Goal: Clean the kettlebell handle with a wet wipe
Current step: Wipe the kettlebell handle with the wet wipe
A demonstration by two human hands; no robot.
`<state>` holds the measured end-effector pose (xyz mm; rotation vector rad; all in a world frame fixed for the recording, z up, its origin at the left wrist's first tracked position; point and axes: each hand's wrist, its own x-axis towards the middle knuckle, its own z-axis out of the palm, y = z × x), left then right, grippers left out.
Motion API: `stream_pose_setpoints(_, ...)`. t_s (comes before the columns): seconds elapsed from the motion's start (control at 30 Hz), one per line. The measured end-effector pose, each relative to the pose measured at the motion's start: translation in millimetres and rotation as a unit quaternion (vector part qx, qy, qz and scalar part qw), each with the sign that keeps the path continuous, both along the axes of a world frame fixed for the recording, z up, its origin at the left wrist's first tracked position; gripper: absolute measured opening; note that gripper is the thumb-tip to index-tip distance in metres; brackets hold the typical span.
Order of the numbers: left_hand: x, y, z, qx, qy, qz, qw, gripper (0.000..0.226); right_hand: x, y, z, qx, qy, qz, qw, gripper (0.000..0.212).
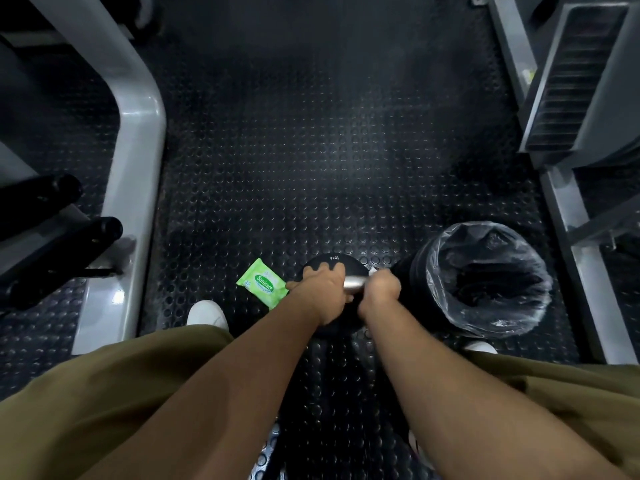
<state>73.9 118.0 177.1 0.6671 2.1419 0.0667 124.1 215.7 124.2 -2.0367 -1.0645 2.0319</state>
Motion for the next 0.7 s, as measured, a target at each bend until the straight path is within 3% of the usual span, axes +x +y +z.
stream_pose_setpoints(0.17,-1,0,-1,-0.002,-0.003,0.001,1.000,0.043,3,13,3,-0.063,-0.026,-0.035,0.997,0.031)
stream_pose_setpoints(0.33,0,-1,-1,-0.005,0.010,-0.012,1.000,0.033,-3,-18,13,0.058,-0.005,0.013,0.998,0.043)
stream_pose_setpoints(0.5,-2,-3,-2,-0.017,0.001,-0.021,1.000,0.050,-10,-45,22,0.126,-0.049,-0.012,0.991,0.046)
stream_pose_setpoints(0.63,-1,-1,0,-0.007,0.005,-0.008,1.000,0.037,-4,-22,14,0.075,-0.002,0.036,0.996,0.053)
stream_pose_setpoints(0.7,0,-1,0,0.001,0.002,0.000,1.000,0.038,-3,-6,18,0.035,-0.027,0.020,0.999,0.046)
